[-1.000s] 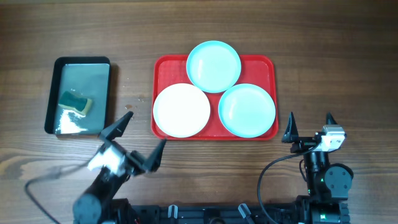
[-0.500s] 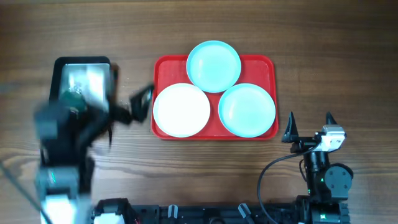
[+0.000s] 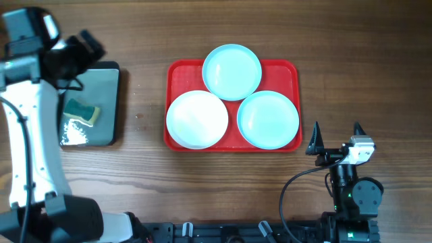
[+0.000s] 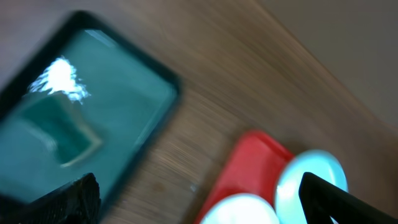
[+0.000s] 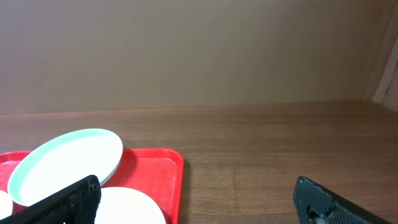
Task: Clean dirty plates on tray and stack at the side
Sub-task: 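Reach the left gripper down to the sponge in the black tray, then grasp the green-yellow sponge with the left gripper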
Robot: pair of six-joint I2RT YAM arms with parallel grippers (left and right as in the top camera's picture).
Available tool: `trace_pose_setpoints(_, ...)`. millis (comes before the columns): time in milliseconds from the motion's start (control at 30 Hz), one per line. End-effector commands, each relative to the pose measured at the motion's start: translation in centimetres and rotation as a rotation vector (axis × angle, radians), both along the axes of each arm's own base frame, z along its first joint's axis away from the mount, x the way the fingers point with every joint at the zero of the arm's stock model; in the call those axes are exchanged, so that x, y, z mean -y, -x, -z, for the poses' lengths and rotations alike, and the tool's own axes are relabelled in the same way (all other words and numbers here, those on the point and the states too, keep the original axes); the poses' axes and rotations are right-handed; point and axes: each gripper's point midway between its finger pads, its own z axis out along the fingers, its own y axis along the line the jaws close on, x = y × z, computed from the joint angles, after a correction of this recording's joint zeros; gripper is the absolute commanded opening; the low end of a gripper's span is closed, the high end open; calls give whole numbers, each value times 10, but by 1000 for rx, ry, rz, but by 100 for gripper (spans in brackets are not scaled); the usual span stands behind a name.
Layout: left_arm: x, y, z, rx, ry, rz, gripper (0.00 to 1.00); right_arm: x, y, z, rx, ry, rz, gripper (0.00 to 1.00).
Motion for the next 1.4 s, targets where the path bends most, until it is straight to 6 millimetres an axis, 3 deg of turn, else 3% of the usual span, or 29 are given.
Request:
trace_pose_setpoints(0,-43,8,17,-60,29,-217,100,-1,0,-1,7,11,-10,100)
trace_pose_setpoints(67,-52,12,34,-115,37,-244,100,-1,0,-1,7,11,-10,100)
trace_pose_setpoints(233,-85,32,97,-348,-23,-437,100,-2,0,-1,7,11,-11,100)
trace_pose_setpoints(533,-89,38,177,-563,11,-436,100,-1,0,-1,7,11,-10,100)
trace_pose_setpoints(867,-91,52,229,-613,22,-449,100,-1,0,-1,7,11,-10,100)
trace_pose_setpoints(900,-91,54,232,-620,25,-452,96,-1,0,-1,7,11,-10,100)
trace_pose_setpoints(1100,-77,56,254,-600,99,-430,95,-1,0,-1,7,11,-10,100)
trace_pose_setpoints(1167,-73,55,258,-588,120,-423,85,-1,0,-1,7,11,-10,100)
trace_pose_setpoints(1300,-72,56,262,-589,123,-422,26,-2,0,-1,7,11,-11,100)
trace_pose_setpoints(1367,-72,56,262,-587,123,-422,6,-1,0,-1,7,11,-10,100)
